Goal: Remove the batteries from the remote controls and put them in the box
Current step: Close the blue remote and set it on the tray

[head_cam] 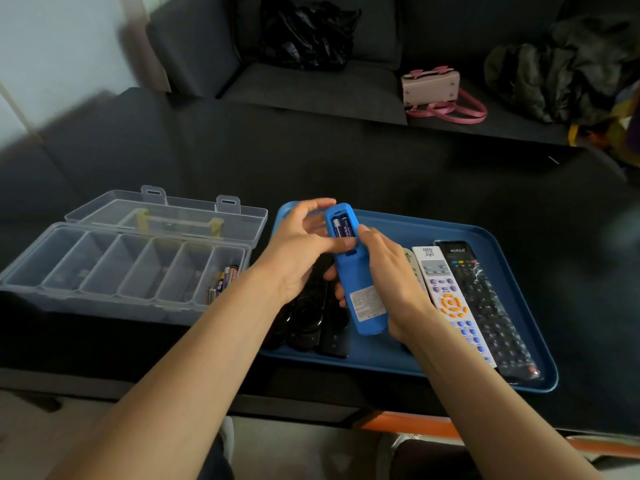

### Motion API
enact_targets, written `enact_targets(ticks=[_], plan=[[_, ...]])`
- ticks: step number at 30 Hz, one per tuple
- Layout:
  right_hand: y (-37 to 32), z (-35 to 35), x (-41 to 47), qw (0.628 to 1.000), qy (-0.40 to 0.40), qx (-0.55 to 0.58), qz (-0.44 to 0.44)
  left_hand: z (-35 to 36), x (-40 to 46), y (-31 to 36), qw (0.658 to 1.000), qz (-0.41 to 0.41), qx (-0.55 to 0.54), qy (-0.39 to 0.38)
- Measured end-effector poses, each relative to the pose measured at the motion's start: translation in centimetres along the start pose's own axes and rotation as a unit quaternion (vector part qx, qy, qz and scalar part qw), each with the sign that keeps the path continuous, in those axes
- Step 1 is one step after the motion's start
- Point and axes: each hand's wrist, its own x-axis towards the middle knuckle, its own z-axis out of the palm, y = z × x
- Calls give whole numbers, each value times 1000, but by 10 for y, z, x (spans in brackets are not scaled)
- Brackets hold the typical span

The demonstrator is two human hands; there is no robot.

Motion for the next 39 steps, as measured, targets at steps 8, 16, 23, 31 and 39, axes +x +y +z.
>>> enact_targets(ticks=[8, 16, 23, 31, 39], plan=[[-5, -3, -1, 1000, 11, 19, -4, 2, 4, 3, 999, -6, 41, -12], [-8, -28, 2, 998, 50, -22, -14, 13, 9, -6, 983, 51, 163, 70], [-2, -49, -3, 996, 65, -61, -15, 21, 23, -23, 848, 181, 498, 30], [-2, -64, -4, 996, 86, -18, 4, 37, 24, -42, 709, 172, 682, -36], [-5, -70, -9, 996, 74, 22, 34, 47, 22, -45, 662, 240, 706, 75]])
